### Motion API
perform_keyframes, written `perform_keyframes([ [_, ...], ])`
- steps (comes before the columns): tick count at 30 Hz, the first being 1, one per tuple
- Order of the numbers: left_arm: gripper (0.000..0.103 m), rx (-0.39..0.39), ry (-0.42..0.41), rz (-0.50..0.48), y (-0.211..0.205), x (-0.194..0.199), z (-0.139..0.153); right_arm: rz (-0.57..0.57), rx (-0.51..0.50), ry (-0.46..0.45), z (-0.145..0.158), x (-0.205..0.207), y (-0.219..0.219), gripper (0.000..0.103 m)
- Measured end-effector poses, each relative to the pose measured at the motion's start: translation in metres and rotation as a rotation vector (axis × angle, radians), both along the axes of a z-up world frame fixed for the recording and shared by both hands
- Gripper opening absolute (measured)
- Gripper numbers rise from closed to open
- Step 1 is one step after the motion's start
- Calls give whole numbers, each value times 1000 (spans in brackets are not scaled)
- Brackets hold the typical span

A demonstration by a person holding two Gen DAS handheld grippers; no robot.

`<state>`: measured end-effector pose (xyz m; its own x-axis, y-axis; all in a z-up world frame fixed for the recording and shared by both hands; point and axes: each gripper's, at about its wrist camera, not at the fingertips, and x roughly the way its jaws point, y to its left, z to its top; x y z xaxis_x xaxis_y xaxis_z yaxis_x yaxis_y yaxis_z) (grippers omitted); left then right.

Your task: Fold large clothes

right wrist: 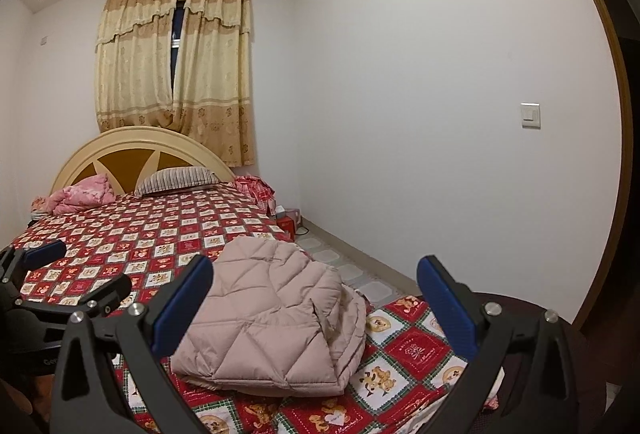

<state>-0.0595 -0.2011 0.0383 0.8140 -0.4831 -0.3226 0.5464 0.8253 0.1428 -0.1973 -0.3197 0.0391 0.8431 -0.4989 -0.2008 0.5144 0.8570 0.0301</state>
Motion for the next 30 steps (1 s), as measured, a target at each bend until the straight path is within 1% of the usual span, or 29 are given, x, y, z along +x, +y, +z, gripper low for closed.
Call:
perform_keyframes([
  [30,102,-5,18,16,-7,4,-4,12,15,19,-1,4,-4,103],
])
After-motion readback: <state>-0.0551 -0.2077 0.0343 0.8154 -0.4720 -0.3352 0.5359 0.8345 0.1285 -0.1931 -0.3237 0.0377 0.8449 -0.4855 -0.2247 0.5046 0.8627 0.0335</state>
